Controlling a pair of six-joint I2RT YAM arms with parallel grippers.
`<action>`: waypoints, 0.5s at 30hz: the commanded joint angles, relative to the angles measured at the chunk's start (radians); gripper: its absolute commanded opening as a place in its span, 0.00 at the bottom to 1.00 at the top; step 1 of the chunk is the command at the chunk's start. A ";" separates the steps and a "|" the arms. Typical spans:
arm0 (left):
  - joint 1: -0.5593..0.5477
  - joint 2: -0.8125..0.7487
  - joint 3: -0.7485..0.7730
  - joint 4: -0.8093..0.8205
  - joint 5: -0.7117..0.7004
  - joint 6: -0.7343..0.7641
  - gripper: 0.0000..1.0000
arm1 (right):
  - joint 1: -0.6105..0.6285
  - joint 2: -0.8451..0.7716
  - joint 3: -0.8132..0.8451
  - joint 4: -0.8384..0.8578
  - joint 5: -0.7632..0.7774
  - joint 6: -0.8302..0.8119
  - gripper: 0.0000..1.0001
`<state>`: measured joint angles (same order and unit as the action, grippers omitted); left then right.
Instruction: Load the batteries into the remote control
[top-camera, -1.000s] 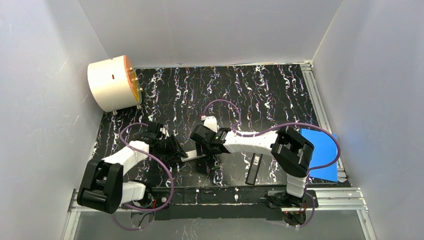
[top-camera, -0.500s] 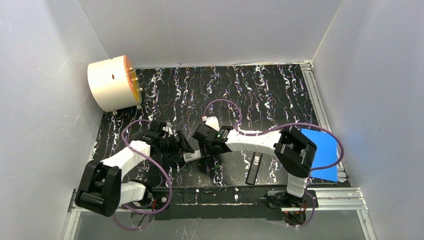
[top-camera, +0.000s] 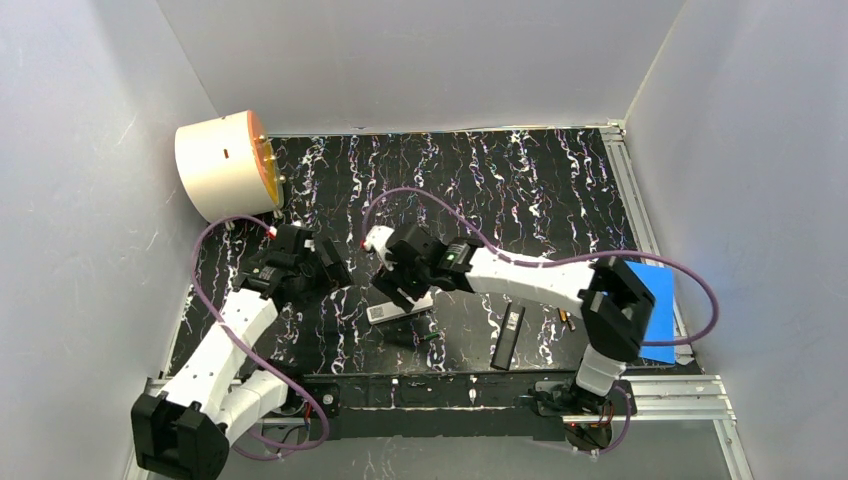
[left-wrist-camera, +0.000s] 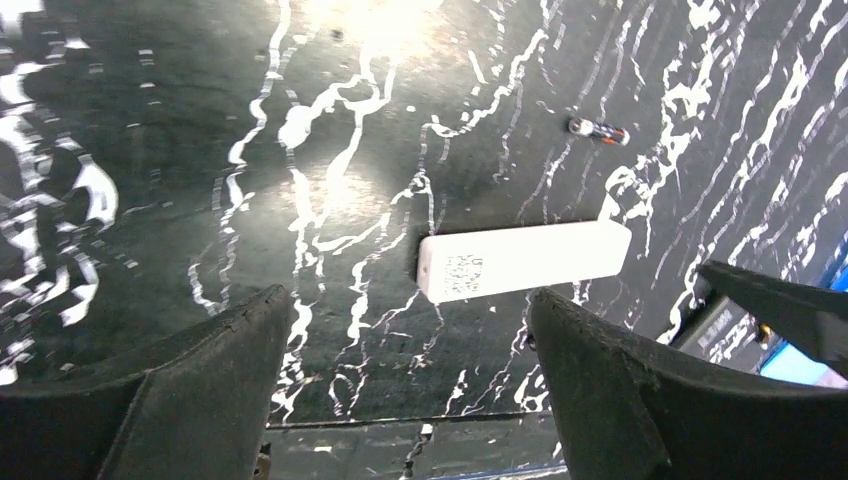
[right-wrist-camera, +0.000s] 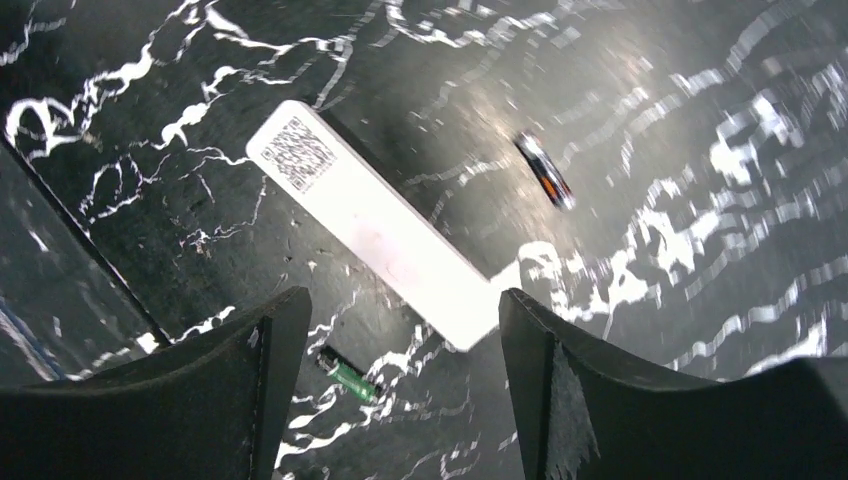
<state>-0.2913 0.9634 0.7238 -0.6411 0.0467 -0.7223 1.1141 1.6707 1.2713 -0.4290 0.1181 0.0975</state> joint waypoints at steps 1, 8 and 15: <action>0.031 -0.036 0.071 -0.218 -0.162 -0.027 0.88 | 0.007 0.122 0.078 0.000 -0.222 -0.368 0.76; 0.112 -0.044 0.111 -0.282 -0.172 -0.028 0.89 | 0.006 0.247 0.133 0.028 -0.223 -0.530 0.74; 0.186 -0.001 0.101 -0.223 -0.094 -0.004 0.89 | 0.006 0.322 0.161 -0.010 -0.228 -0.594 0.69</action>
<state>-0.1364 0.9379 0.8074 -0.8665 -0.0769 -0.7418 1.1179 1.9728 1.3819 -0.4191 -0.0860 -0.4164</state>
